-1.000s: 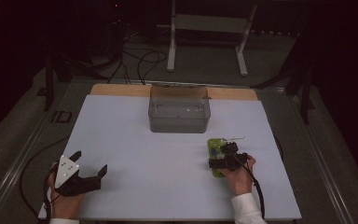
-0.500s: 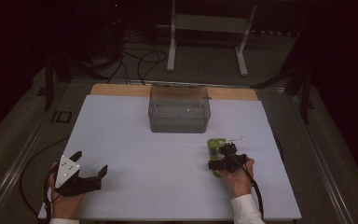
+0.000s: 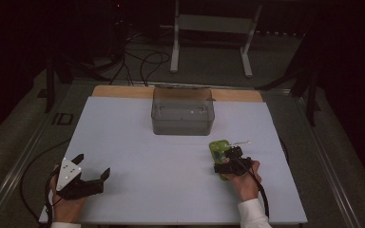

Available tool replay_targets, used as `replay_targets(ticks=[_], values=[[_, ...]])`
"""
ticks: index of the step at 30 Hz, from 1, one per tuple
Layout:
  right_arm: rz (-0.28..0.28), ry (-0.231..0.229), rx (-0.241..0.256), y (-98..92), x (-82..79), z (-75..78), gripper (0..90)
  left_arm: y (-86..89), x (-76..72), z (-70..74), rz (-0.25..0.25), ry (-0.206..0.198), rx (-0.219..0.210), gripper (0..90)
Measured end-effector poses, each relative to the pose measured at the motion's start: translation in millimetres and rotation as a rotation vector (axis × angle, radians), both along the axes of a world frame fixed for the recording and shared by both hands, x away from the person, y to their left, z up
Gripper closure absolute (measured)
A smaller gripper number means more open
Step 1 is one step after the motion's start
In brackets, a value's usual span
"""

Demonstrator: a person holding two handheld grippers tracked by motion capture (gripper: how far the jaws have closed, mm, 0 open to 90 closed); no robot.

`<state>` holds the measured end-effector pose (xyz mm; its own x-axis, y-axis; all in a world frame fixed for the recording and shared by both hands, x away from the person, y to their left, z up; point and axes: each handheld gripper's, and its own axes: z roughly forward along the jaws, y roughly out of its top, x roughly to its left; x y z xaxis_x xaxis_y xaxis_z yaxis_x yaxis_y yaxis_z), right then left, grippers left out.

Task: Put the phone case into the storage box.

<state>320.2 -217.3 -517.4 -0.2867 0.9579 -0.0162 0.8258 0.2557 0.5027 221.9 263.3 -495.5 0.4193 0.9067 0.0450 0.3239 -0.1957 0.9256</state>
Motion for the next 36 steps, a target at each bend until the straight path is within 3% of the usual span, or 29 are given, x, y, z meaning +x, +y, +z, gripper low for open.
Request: replay_targets(ticks=[6,17,24,36], values=[[0.015,-0.014,-0.002,2.1,-2.3,1.0,15.7,0.5,0.2,2.2,-0.003,0.009,-0.029,0.0],[0.079,-0.077,0.023,7.9,-8.7,17.8,15.7,-1.4,-0.1,10.9,-0.007,0.026,-0.062,0.0],[0.139,-0.132,0.029,16.6,-12.5,37.3,15.7,-6.7,1.1,16.8,-0.040,0.043,-0.055,0.0],[0.234,-0.234,0.091,32.0,-17.5,60.9,15.7,-19.3,6.6,29.5,-0.089,0.050,-0.058,0.0]])
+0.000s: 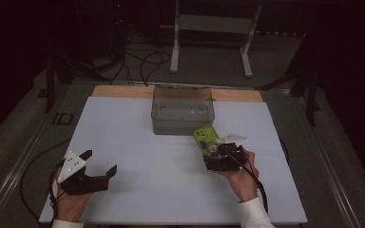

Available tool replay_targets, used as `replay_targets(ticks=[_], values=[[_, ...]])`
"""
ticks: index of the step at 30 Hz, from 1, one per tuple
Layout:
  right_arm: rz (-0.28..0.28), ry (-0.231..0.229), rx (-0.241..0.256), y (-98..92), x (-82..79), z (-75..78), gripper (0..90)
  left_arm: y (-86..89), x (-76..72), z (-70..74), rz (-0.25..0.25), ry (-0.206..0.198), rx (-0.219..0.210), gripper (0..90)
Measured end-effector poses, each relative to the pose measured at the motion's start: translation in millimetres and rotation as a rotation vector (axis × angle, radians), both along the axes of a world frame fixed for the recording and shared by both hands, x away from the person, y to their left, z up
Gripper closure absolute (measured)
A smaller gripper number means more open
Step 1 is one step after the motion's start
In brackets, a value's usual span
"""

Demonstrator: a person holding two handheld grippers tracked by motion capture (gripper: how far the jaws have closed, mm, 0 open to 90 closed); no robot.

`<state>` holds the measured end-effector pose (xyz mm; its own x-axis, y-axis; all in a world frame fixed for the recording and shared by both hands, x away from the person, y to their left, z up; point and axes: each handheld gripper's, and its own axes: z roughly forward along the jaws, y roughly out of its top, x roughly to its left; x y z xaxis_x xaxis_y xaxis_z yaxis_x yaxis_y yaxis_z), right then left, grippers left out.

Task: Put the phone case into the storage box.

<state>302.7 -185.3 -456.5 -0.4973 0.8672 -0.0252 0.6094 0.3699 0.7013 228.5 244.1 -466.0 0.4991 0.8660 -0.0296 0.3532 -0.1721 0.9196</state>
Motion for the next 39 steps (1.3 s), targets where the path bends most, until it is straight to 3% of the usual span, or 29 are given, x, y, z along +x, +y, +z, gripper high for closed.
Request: replay_targets(ticks=[11,22,29,39], values=[[0.076,-0.118,0.030,17.4,-3.2,16.5,15.7,-15.7,7.6,14.6,-0.046,-0.006,-0.011,0.0],[0.148,-0.192,0.047,40.9,-4.5,26.8,15.7,-30.3,18.3,20.2,-0.078,0.017,-0.012,0.1],[0.183,-0.216,0.052,57.3,-0.4,29.4,15.7,-38.3,25.8,25.6,-0.099,0.025,-0.013,1.0],[0.224,-0.254,0.061,78.3,-0.2,32.3,15.8,-44.6,39.5,35.4,-0.135,0.061,-0.087,3.5]])
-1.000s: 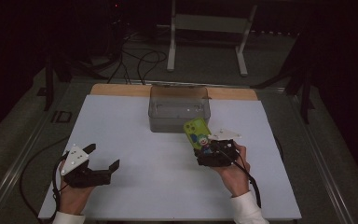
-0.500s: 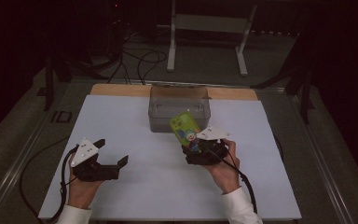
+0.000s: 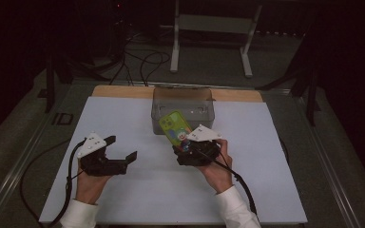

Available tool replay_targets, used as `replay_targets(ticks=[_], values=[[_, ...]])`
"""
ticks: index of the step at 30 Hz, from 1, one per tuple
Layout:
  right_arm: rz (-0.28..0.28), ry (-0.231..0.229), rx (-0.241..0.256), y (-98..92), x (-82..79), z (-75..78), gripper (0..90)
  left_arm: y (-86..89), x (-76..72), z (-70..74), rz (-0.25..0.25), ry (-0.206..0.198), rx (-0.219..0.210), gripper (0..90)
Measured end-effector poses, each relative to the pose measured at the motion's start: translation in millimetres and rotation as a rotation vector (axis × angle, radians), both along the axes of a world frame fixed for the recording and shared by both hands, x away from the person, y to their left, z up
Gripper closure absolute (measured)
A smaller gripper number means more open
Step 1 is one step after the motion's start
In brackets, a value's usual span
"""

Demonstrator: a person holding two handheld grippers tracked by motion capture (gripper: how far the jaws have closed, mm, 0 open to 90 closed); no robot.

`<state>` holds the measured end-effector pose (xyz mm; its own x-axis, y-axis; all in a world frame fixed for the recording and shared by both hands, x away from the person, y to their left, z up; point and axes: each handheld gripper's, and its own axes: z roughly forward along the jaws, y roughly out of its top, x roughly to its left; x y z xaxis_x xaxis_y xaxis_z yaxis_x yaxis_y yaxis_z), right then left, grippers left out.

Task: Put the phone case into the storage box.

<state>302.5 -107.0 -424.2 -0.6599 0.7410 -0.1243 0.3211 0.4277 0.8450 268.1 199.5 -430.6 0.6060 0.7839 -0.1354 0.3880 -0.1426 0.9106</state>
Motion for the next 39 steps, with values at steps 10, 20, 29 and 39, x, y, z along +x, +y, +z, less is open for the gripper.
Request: replay_targets(ticks=[10,20,29,39], values=[[0.046,-0.026,0.024,19.5,-4.3,1.4,15.8,-22.6,13.6,6.3,-0.037,0.017,-0.007,4.4],[0.097,-0.053,0.041,32.5,-10.6,-0.8,15.8,-38.3,26.6,7.7,-0.064,0.058,-0.069,11.3],[0.121,-0.091,0.075,42.1,-14.7,-1.3,15.8,-47.8,30.3,9.0,-0.106,0.082,-0.131,29.9],[0.104,-0.124,0.087,49.1,-15.0,-0.7,15.8,-48.3,32.0,7.9,-0.167,0.098,-0.196,63.3]])
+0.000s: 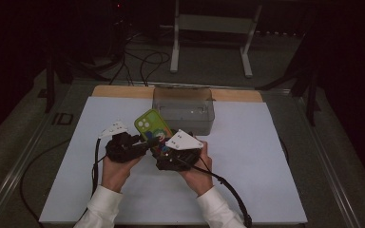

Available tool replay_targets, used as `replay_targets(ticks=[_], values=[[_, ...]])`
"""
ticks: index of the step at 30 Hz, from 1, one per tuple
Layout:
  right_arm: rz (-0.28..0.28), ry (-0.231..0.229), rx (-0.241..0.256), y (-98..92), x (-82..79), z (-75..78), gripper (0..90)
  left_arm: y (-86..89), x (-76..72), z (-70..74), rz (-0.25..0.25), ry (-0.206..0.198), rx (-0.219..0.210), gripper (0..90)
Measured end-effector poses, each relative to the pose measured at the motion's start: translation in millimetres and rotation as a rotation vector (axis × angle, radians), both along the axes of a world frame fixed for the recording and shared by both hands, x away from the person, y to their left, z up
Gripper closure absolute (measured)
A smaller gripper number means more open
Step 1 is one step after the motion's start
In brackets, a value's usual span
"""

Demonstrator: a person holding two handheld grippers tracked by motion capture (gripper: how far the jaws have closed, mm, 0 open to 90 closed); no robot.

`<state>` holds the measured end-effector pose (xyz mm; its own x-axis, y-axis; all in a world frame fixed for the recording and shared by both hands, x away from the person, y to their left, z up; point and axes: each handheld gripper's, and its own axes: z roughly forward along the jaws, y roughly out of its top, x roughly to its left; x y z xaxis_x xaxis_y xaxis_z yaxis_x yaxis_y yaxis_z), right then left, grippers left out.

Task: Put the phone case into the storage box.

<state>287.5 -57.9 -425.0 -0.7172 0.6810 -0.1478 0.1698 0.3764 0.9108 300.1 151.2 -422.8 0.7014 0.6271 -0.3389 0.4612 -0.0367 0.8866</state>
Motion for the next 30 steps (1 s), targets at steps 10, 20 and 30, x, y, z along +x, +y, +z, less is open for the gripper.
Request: replay_targets(ticks=[10,20,30], values=[[-0.013,0.006,-0.017,5.5,2.5,-4.5,15.5,-3.5,-4.0,3.6,-0.039,-0.025,0.023,77.5],[0.007,0.039,-0.049,1.6,2.2,-6.1,11.0,5.6,-4.9,8.8,0.007,-0.046,0.048,77.7],[0.035,0.085,-0.001,-25.6,6.8,1.3,10.6,19.0,-6.5,12.7,0.026,-0.064,0.080,77.6]])
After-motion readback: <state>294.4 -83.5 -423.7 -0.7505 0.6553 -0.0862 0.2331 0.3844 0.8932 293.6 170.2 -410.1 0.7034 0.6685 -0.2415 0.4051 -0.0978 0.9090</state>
